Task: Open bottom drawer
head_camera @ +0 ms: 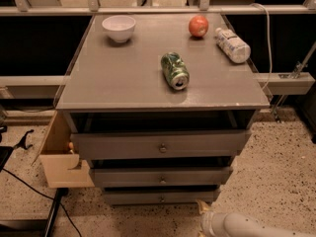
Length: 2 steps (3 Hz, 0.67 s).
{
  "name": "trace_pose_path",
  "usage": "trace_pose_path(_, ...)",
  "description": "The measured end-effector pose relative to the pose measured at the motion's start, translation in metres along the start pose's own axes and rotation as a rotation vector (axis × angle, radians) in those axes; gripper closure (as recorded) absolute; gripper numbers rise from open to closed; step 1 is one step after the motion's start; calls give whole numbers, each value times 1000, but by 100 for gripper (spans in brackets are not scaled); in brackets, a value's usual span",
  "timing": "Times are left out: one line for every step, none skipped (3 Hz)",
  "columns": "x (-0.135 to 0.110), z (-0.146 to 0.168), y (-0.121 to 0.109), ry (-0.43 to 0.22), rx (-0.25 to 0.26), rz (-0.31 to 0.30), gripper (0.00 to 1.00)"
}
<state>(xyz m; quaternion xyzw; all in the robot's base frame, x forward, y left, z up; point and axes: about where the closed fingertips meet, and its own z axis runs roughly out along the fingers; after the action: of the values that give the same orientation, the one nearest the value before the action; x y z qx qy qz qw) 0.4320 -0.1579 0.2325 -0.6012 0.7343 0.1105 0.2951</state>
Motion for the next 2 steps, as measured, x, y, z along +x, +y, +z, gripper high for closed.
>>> trace_pose_path(1, 0, -8, -22, 30, -32, 0)
trace_pose_path(1, 0, -7, -20, 26, -32, 0)
